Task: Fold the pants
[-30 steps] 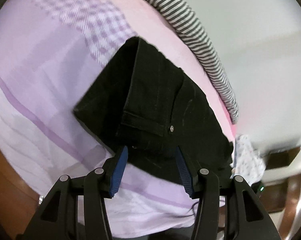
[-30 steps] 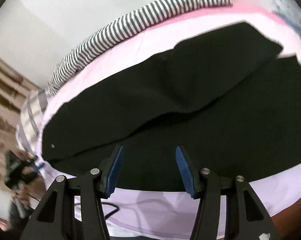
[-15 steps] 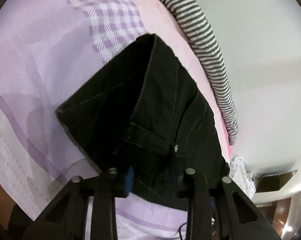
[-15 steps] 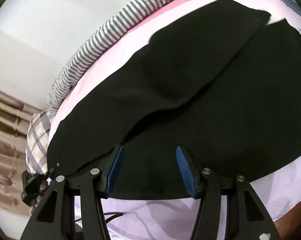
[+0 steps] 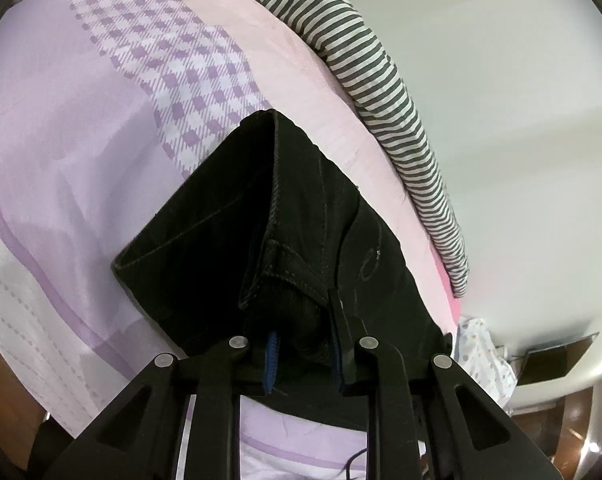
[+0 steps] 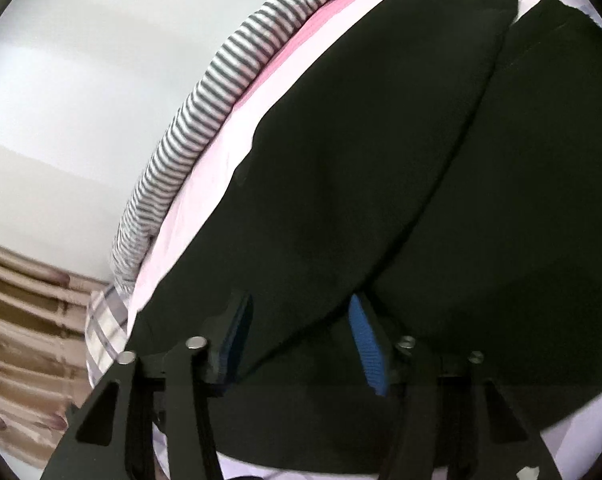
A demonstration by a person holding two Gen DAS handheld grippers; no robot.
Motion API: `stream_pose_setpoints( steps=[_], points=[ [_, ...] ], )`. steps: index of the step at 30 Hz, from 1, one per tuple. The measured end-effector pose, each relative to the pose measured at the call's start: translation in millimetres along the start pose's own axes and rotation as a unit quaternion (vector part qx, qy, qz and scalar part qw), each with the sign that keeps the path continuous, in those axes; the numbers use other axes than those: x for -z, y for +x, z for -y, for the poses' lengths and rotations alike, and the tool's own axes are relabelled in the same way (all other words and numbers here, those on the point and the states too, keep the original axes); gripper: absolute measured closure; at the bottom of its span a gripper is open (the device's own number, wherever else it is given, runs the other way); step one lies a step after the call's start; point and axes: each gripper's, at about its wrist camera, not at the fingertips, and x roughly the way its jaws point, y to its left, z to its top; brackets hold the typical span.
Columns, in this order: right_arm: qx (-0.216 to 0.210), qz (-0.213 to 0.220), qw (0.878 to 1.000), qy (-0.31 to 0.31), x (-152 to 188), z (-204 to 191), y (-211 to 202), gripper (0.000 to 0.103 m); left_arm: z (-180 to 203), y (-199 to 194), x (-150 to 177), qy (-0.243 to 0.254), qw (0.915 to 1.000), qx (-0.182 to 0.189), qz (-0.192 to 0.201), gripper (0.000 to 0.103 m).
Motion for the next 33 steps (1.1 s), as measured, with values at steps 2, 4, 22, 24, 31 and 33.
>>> stream_pose_setpoints(
  steps=[2, 4, 22, 24, 31, 33],
  points=[
    [-0.006, 0.006, 1.000, 0.015, -6.0, 4.6, 0.5, 0.066, 1.2, 0.2, -1.4, 0.002, 1.0000, -0.001, 0.001, 0.083],
    [-0.012, 0.013, 0.999, 0.029, -12.7, 10.7, -0.9, 0.067, 2.2, -0.2, -3.2, 0.005, 1.0000, -0.004, -0.001, 0.083],
    [0.044, 0.057, 0.997, 0.007, -25.4, 6.3, -41.9, 0.098, 11.5, 15.4, -15.9, 0.071, 0.9943, -0.071, -0.036, 0.084],
    [0.056, 0.061, 0.997, -0.004, -17.3, -1.7, -55.1, 0.098, 14.1, 14.2, -18.0, 0.090, 0.9918, -0.080, -0.041, 0.084],
    [0.101, 0.049, 0.993, -0.024, 18.4, -9.5, -80.9, 0.098, 11.4, 14.4, -23.1, 0.140, 0.9816, -0.111, -0.068, 0.084],
    [0.112, 0.039, 0.993, -0.015, 29.2, -6.6, -81.0, 0.098, 10.5, 14.0, -21.9, 0.157, 0.9774, -0.123, -0.070, 0.084]
  ],
)
